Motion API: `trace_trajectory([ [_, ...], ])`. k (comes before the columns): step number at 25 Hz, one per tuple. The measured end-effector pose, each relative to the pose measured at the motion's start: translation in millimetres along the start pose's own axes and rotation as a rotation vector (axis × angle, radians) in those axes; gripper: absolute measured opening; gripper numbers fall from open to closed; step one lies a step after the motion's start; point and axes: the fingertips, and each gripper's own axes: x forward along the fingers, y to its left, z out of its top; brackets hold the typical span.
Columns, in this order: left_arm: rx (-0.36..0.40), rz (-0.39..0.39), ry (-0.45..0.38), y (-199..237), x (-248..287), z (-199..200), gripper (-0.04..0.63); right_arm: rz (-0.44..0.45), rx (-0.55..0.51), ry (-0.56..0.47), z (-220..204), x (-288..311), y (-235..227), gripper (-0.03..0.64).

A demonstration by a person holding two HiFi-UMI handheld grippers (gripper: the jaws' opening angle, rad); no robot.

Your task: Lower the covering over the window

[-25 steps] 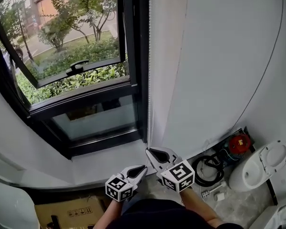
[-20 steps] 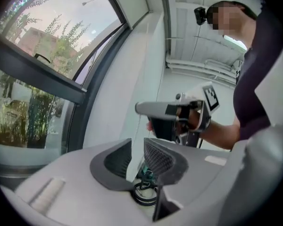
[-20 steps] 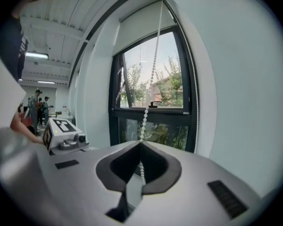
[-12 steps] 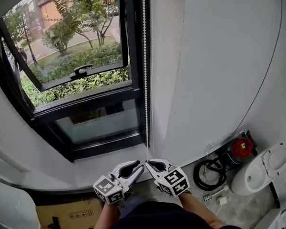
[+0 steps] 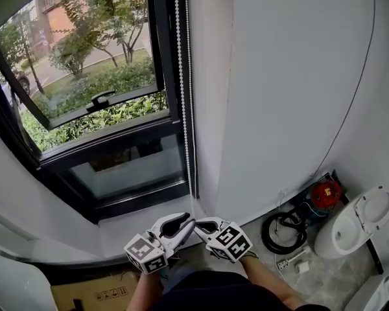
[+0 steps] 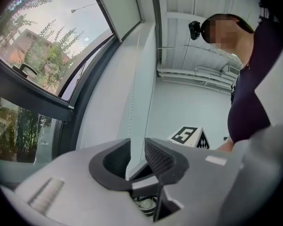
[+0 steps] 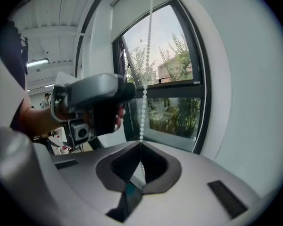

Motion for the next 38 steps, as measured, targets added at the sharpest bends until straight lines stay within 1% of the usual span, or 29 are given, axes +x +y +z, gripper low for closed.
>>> trace_trajectory([
  [4, -0.004, -0.002, 0.007, 0.6, 0.5, 0.2, 0.08, 0.035, 0.026, -0.01, -9.3, 4.2, 3.0, 0.012],
  [9, -0.009, -0.024, -0.016, -2.3, 6.9, 6.9, 0.084, 0.018, -0.006, 0.019, -10.2, 3.9, -8.8, 0.012],
  [12, -0.007, -0.025, -0.01, -2.2, 11.9, 8.8, 0.084, 0.015, -0.012, 0.025, -11.5, 0.9, -10.8, 0.012],
  [17, -0.019, -0.023, -0.019, 0.5, 21.6, 13.0, 0.091, 0.018, -0.064, 0.105, -34.3, 4.3, -10.5, 0.012],
  [21, -0.018, -0.026, -0.002, 0.6, 25.5, 13.3, 0.091, 0.062, -0.016, 0.077, -42.0, 5.1, -3.6, 0.012],
  [25, -0.009, -0.023, 0.013, 3.4, 31.6, 15.1, 0.091, 0.101, -0.037, 0.087, -39.6, 8.9, 2.0, 0.012],
  [27, -0.004, -0.009, 0.022, 6.9, 33.7, 13.8, 0.089, 0.112, -0.022, 0.077, -39.3, 10.9, 3.2, 0.012],
  [28, 0.002, -0.005, 0.03, 8.2, 34.3, 11.7, 0.081, 0.121, -0.009, 0.07, -39.4, 11.5, 4.4, 0.012],
  [31, 0.038, -0.017, 0.06, 7.6, 35.0, 3.2, 0.029, 0.136, 0.021, 0.076, -41.9, 8.7, 4.7, 0.012],
  [32, 0.042, -0.029, 0.066, 5.4, 35.6, 1.7, 0.028, 0.139, 0.036, 0.078, -42.8, 6.2, 3.4, 0.012],
  [34, 0.029, -0.053, 0.077, 0.9, 38.2, 0.4, 0.026, 0.153, 0.083, 0.068, -43.7, 1.6, 0.9, 0.012],
  [36, -0.003, -0.071, 0.092, -1.6, 41.7, -1.0, 0.026, 0.169, 0.131, 0.052, -44.4, -0.8, -0.7, 0.012],
  [38, -0.016, -0.094, 0.133, -3.7, 46.1, -7.7, 0.025, 0.155, 0.128, 0.072, -48.6, -0.9, -5.4, 0.012],
])
